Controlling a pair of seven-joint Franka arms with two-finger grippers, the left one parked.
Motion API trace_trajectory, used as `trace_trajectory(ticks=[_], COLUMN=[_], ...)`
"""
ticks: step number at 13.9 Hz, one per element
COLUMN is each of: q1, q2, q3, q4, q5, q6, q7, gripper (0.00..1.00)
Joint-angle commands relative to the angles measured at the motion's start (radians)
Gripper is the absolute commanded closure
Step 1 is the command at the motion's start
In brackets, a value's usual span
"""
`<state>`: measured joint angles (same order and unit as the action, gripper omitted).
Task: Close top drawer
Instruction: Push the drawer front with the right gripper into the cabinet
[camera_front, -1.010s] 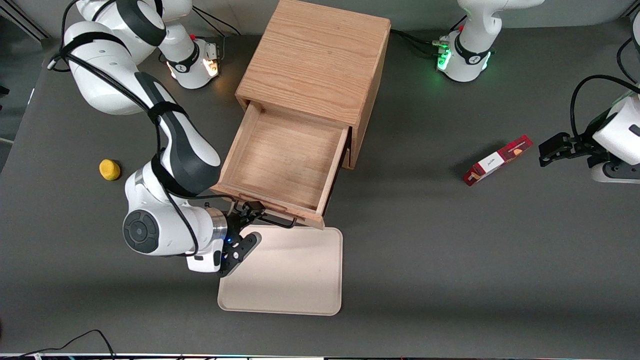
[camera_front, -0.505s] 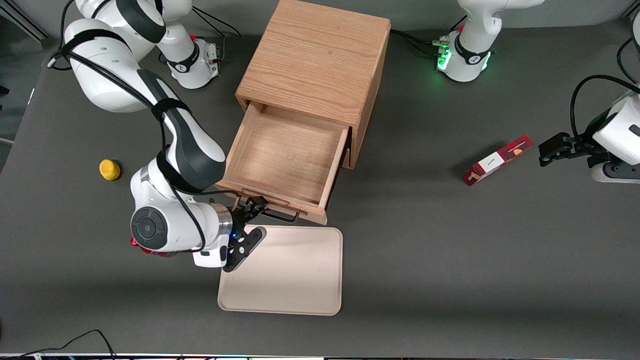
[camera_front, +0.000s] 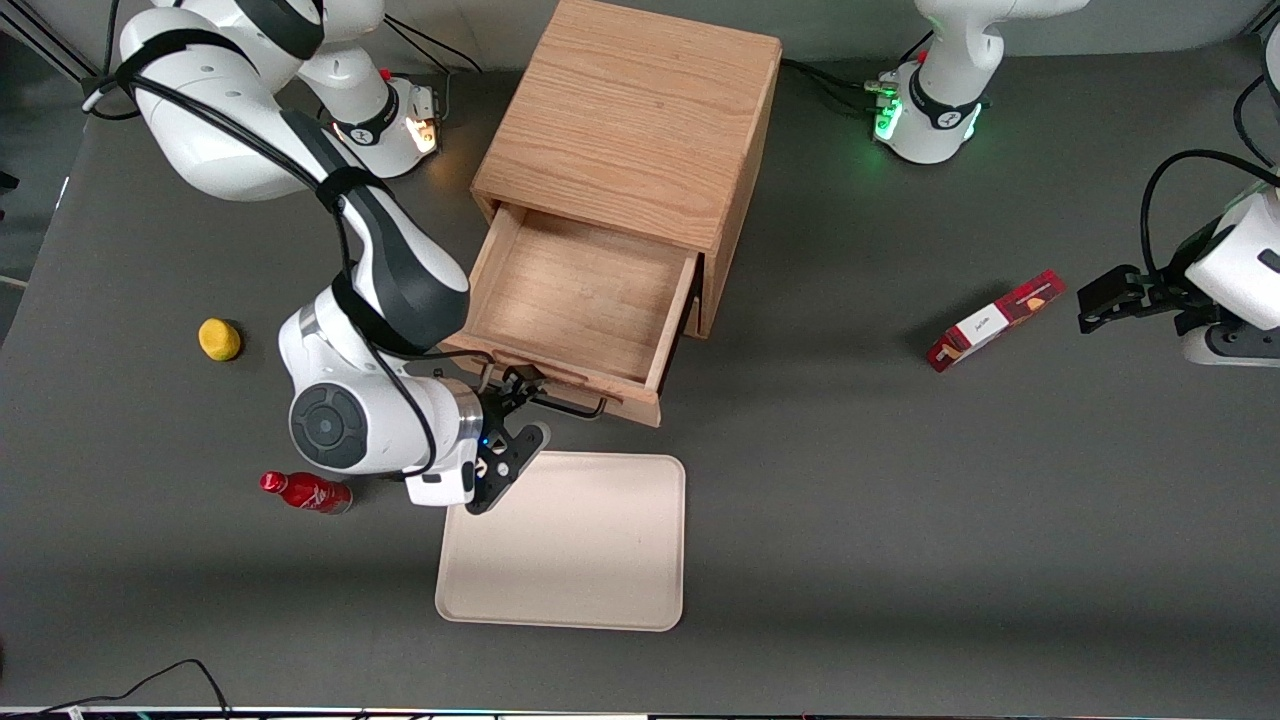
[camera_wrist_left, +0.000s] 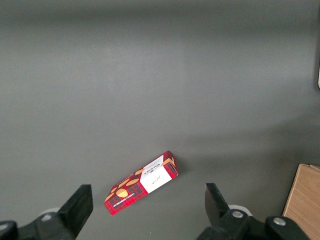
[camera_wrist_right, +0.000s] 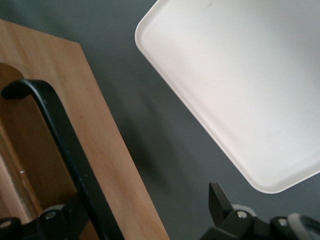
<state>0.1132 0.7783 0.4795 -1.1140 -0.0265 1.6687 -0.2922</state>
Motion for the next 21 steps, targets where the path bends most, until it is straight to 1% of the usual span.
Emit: trace_trajectory(ticks=[1,11,13,16,19,21], q1=[-0.001,0.011,0.013,0.029,0.033,0.033], q2=[-0.062,-0.148,-0.162,-0.174,-0.194,-0.206], q3=[0.016,0.045,0.047,0.048,0.048,0.05], q4=[-0.112,-0.253,-0.276,-0.3,-0.325,-0.346], q5=[-0.009,-0.004,0.028,0.036,0.086,0.106], q6=[0.006,0.005,0.005,0.005,0.002,-0.001], q7=[-0.016,-0.007,-0.005,-0.002,0.001,0.004], gripper=[0.0,0.0,0.0,0.0,0.0,0.0])
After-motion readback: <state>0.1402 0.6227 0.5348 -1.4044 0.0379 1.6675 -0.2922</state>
